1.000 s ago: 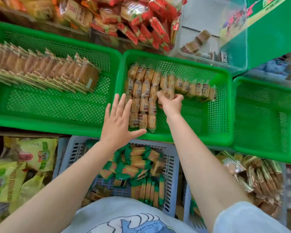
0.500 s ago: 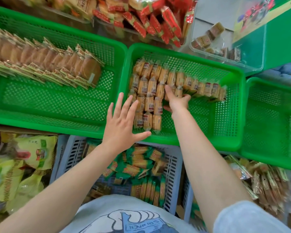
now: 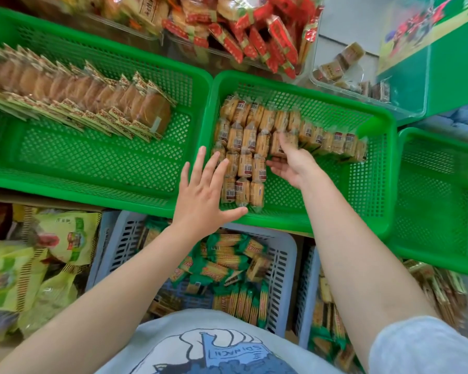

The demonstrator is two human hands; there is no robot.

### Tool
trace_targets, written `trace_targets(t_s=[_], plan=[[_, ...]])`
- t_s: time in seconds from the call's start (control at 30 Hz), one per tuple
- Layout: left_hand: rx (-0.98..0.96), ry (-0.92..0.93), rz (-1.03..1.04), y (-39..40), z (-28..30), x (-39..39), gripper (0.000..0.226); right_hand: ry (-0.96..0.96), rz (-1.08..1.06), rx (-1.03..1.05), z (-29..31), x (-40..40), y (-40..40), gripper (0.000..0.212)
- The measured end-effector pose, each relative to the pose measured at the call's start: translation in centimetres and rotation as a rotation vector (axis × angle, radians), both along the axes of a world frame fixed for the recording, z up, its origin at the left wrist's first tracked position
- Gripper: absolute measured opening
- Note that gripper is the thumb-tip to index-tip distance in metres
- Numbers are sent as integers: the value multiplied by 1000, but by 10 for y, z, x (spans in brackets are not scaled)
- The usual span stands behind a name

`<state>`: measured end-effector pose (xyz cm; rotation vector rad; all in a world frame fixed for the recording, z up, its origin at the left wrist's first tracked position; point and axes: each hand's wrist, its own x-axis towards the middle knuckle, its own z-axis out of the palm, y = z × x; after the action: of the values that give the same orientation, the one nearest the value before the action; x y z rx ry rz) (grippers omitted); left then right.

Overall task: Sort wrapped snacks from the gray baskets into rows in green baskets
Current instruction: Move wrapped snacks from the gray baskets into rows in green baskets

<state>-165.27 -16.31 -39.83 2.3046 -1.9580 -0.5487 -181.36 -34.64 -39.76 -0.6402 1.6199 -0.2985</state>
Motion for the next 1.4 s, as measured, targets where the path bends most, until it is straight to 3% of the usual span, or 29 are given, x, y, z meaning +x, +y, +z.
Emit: trace_targets(t_s=[0.13, 0.37, 0.47, 0.57, 0.63, 0.7, 0.8, 0.9, 0.97, 1.07, 1.2, 1.33, 1.4], plan=[[12, 12, 0, -1, 3, 1, 113, 172, 87, -26, -3, -2, 5, 82], [105, 83, -3, -3, 15, 4, 107, 223, 112, -89, 24, -9, 37, 85], [97, 202, 20, 0, 36, 10, 92, 223, 62, -223, 59, -20, 78, 66], [-178, 371, 111, 30, 61, 7, 54, 79, 128, -303, 90, -34, 136, 32], [-271, 402, 138, 64, 61, 2, 35, -24, 205, -260, 92, -41, 178, 23], [-71, 458, 166, 99, 47, -2, 29, -22, 277, -166, 73, -47, 214, 20], [335, 463, 162, 145, 12, -6, 31, 200, 446, -29, 20, -57, 255, 19], [545, 453, 152, 185, -14, -8, 33, 533, 789, 57, -35, -74, 293, 43], [614, 459, 147, 205, -25, -7, 33, 705, 908, 44, -65, -84, 320, 54], [654, 443, 160, 220, -31, -5, 32, 771, 759, -35, -86, -92, 345, 61], [618, 439, 156, 223, -28, -8, 31, 773, 763, -95, -84, -97, 349, 80], [572, 512, 172, 209, -21, -17, 30, 714, 459, -234, -46, -100, 336, 70], [587, 664, 230, 200, -19, -26, 34, 510, 267, -264, -21, -94, 329, 53]])
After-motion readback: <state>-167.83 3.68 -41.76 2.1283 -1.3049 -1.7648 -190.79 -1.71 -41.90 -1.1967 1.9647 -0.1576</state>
